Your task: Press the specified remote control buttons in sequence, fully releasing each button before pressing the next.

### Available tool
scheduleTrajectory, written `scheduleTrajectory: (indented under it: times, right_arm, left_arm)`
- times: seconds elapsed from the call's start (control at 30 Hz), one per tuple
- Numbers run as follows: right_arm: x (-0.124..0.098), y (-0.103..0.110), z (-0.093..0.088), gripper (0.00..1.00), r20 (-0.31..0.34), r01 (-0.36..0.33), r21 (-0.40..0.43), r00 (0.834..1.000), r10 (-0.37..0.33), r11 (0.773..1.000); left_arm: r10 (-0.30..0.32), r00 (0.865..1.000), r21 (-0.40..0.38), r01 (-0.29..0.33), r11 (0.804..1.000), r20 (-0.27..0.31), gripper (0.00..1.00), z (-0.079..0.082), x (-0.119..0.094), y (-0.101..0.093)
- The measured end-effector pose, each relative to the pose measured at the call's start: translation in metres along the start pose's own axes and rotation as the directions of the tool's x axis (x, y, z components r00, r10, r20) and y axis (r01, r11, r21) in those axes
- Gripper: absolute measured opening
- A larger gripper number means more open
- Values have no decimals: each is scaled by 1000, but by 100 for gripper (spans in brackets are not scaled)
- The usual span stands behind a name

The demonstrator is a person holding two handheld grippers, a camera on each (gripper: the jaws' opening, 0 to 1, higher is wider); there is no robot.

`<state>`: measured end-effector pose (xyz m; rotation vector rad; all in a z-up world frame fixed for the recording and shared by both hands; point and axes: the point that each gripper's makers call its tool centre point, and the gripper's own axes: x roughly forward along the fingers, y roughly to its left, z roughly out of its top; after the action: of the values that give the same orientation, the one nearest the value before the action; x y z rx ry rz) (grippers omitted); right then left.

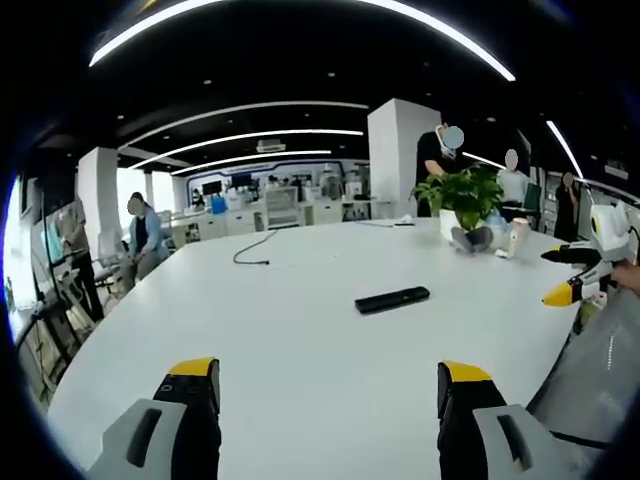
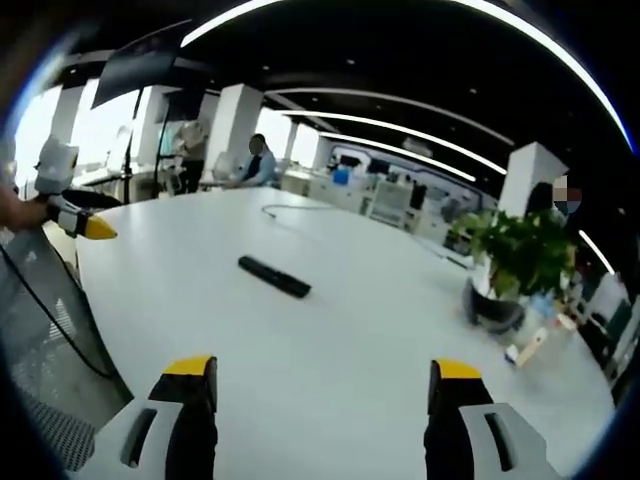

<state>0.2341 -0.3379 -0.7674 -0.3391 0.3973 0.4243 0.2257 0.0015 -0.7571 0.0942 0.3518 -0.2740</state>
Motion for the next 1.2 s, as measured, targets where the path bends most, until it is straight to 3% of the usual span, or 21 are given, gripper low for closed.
scheduleTrajectory:
  times: [0.73,0.93,1.2]
  right_arm:
    - [0,0,2,85,15,-1,7,1000,1,1000]
    - [-1,1,2,85,21,-4,13,1000,4,1000]
    - [-2,4,8,86,44,-19,-5,999,19,1000]
  left_arm:
    - [10,1000,-14,-10,1000,8,93,0,-1,3]
    - [-2,1000,-52,3,999,12,99,0,1,1]
    - [-4,995,-85,12,996,102,100,16,-4,1]
